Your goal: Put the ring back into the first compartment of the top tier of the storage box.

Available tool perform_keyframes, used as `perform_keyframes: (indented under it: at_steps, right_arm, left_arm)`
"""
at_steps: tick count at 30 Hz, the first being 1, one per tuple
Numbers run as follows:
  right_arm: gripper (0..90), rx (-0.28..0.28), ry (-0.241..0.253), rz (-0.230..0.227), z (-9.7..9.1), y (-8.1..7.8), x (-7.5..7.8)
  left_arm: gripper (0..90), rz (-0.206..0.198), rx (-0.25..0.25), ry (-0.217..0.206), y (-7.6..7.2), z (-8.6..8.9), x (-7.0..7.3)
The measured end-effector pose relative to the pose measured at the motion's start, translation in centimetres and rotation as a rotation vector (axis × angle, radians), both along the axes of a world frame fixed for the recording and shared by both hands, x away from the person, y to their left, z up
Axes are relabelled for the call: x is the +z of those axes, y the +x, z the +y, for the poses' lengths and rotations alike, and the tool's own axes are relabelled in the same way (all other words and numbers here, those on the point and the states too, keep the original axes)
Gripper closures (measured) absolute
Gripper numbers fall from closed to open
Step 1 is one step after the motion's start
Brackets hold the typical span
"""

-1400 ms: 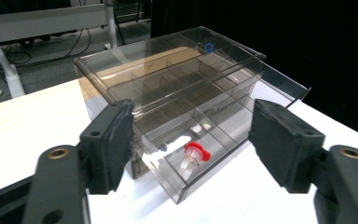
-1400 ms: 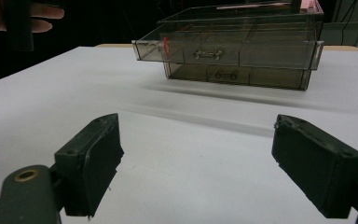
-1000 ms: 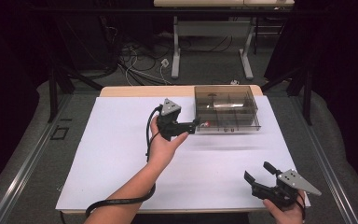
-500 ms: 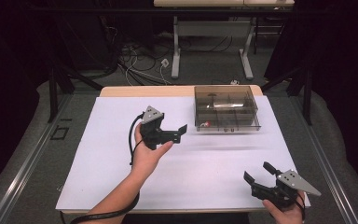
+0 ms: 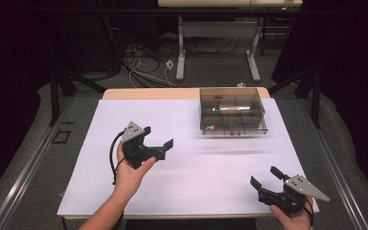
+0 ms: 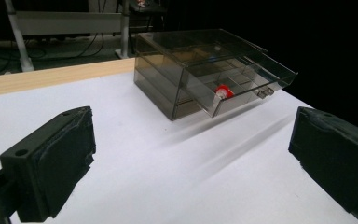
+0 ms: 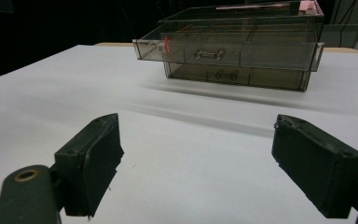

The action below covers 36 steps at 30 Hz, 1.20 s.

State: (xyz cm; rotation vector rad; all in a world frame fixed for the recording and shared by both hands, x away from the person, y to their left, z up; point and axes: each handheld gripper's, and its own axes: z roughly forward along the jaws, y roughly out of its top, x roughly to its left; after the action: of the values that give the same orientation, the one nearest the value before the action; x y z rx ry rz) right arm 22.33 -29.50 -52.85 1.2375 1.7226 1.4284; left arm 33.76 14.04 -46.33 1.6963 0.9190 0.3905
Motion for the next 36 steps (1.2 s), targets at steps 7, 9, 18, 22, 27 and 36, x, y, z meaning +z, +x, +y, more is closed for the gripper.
perform_keyframes:
  at_steps: [7,9,18,22,27,36]
  right_arm:
    - [14.9,0.003,-0.005,0.004,0.0,-0.1,0.0]
    - [14.9,0.004,-0.006,0.001,0.0,-0.1,0.0]
    - [14.9,0.004,-0.006,0.002,0.1,-0.1,0.0]
    - [14.9,0.006,-0.004,0.004,0.2,-0.1,0.0]
    - [14.9,0.005,-0.006,0.003,0.2,-0.1,0.0]
    - [14.9,0.005,-0.009,0.002,0.1,-0.1,0.0]
  left_arm:
    - [0.8,-0.022,0.009,0.01,-1.6,1.5,-0.4]
    - [0.9,-0.029,0.005,0.022,-2.1,1.8,-0.6]
    - [1.1,-0.024,0.004,0.049,-4.0,3.7,-2.3]
    - [1.6,-0.011,0.0,0.066,-4.6,4.4,-3.5]
    - [1.5,0.003,0.018,0.072,-5.0,5.4,-5.0]
    - [0.5,0.016,0.04,0.04,-5.3,6.6,-6.1]
